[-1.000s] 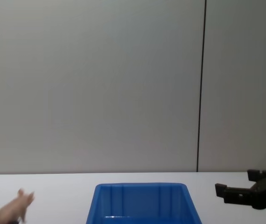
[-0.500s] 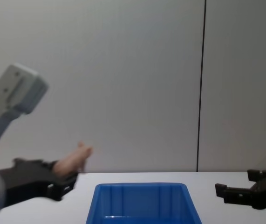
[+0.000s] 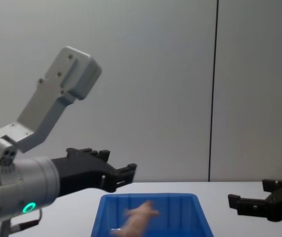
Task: Pick up the two dolls from the table and place them into the box.
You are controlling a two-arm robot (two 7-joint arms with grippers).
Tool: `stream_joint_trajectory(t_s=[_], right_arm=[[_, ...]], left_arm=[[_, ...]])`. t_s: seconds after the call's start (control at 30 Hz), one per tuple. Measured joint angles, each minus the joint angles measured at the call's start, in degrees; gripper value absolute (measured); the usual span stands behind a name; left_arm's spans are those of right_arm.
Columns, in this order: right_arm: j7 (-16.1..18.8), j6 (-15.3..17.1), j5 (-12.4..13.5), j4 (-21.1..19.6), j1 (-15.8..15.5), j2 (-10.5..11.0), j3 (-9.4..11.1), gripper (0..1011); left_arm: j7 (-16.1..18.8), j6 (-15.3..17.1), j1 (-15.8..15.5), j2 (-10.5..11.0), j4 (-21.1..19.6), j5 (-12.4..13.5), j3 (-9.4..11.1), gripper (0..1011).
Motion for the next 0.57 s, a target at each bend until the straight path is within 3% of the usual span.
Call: stream_joint_trajectory(t_s=[0.1,0.13,0.37,0.57], right_arm=[[0.0,0.0,0.0,0.0,0.0,0.0,0.0,1001],[0.0,0.0,0.0,0.0,0.0,0.0,0.0,1001],[0.0,0.0,0.0,0.0,0.0,0.0,0.0,1001],[0.0,0.0,0.0,0.0,0.0,0.0,0.0,1001]], left_arm=[[-0.2,0.0,-0.2,-0.3,0.2,0.1,0.1,663],[-0.3,-0.2,-0.6,-0.7,0.3,0.3,0.3,760],[0.5,-1.3,-0.4,-0.9,-0.4,0.4,0.2,945],[1.5,-2.2,0.0,-0.6,-1.5,0.4,0.0,1001]])
